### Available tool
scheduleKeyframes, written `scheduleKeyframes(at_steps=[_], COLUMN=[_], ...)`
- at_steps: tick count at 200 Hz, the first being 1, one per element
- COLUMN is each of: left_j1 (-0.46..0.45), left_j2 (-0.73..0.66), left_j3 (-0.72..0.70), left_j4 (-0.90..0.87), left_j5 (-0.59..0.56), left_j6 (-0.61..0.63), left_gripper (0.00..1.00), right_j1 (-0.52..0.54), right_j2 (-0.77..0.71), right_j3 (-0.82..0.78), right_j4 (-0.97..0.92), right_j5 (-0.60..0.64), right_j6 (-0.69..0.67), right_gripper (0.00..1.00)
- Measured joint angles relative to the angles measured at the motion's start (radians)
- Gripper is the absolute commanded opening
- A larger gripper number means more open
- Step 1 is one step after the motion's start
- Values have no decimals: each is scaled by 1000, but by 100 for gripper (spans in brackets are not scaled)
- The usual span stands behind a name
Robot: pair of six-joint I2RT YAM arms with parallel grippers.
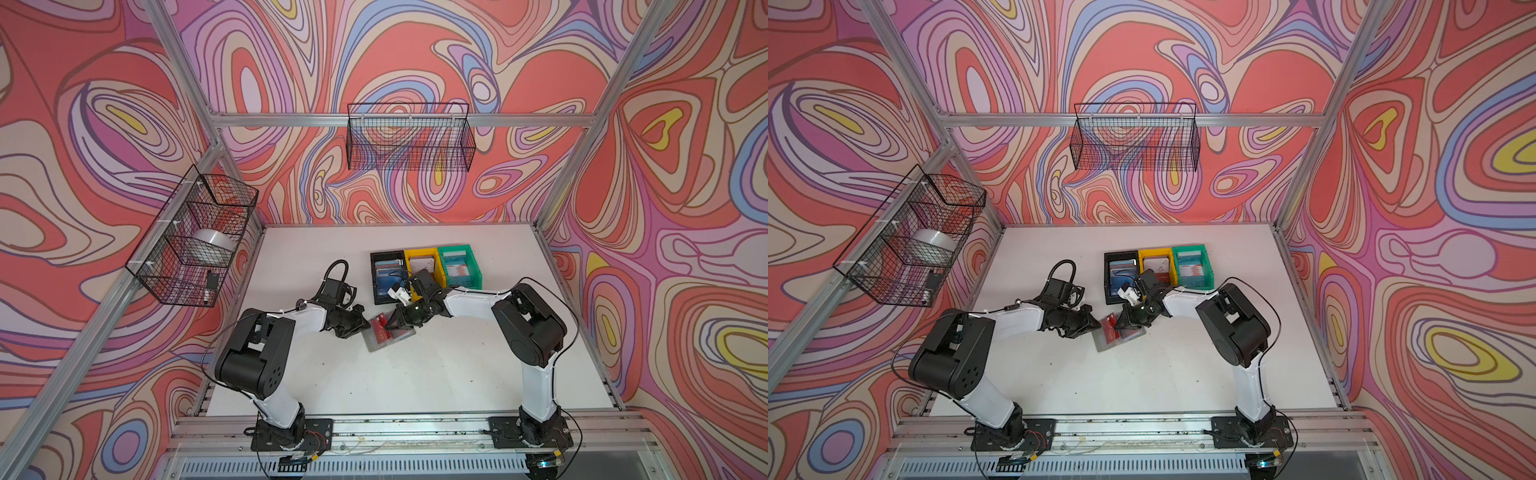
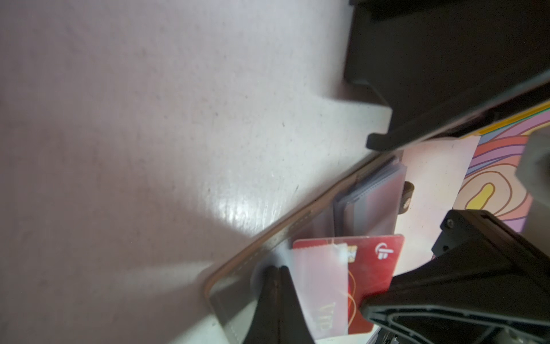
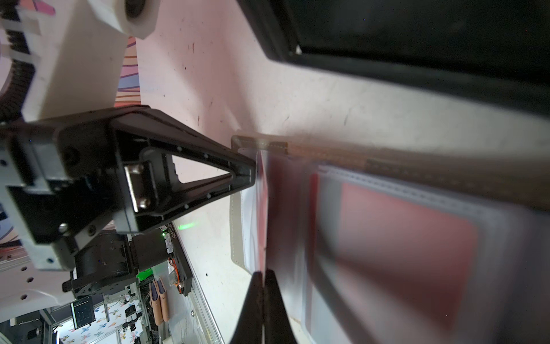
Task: Take the credit cards out of the card holder
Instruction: Take out the credit card from the card slot.
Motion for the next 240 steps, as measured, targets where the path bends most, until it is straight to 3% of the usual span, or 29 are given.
scheduleKeyframes(at_steps=[88, 170, 214, 240], left_j1=[0, 7, 23, 34], left_j2=[0, 6, 6, -11], left_j3=[0, 19, 48, 61], left_j4=[0, -34, -31, 55], left_j5=[2, 28, 160, 289], left_j6=[3, 33, 15, -60], left_gripper=[0, 0, 0, 0], right_j1=[-21, -32, -52, -72], right_j2=[-45, -170, -235, -269], right_j3=[0, 38, 92, 146], right_j4=[-74, -257, -375, -453], right_j5=[23, 52, 60, 59], right_j6=[-58, -178, -253, -316], right_gripper=[0, 0, 0, 0])
